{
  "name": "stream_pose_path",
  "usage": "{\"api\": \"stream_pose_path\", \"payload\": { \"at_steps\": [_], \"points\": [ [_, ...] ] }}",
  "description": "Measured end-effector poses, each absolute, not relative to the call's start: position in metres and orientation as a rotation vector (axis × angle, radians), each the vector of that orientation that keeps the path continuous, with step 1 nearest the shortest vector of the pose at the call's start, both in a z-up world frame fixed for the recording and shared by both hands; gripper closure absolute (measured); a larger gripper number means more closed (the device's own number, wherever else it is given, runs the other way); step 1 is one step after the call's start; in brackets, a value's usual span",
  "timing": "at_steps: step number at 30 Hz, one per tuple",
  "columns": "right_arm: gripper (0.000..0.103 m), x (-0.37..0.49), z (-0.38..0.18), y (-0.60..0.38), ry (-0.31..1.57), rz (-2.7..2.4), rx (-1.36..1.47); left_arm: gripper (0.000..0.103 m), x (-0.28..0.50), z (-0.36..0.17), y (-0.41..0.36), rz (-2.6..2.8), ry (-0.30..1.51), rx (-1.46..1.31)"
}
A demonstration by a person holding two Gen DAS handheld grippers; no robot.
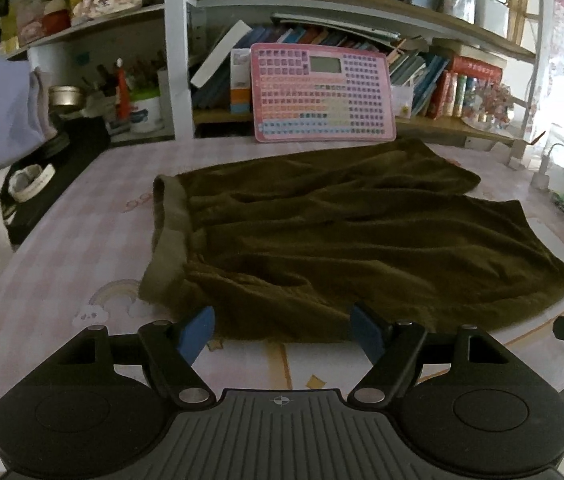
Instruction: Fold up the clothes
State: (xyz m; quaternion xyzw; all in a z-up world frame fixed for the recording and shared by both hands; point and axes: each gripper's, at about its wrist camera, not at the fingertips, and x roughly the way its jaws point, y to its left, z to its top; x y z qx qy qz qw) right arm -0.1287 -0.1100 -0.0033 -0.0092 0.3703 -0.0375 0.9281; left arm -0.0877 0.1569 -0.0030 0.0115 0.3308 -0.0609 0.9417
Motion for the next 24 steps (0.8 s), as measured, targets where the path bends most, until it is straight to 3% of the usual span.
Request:
{"api": "stream_pose_path", "payload": {
  "at_steps": [24],
  "points": [
    [0.0,-0.095,0.003,-0.071,0.777,-0.087,-0.045,0.026,-0.064,-0.01,0.194,-0.167,0.68,-0.026]
  ]
}}
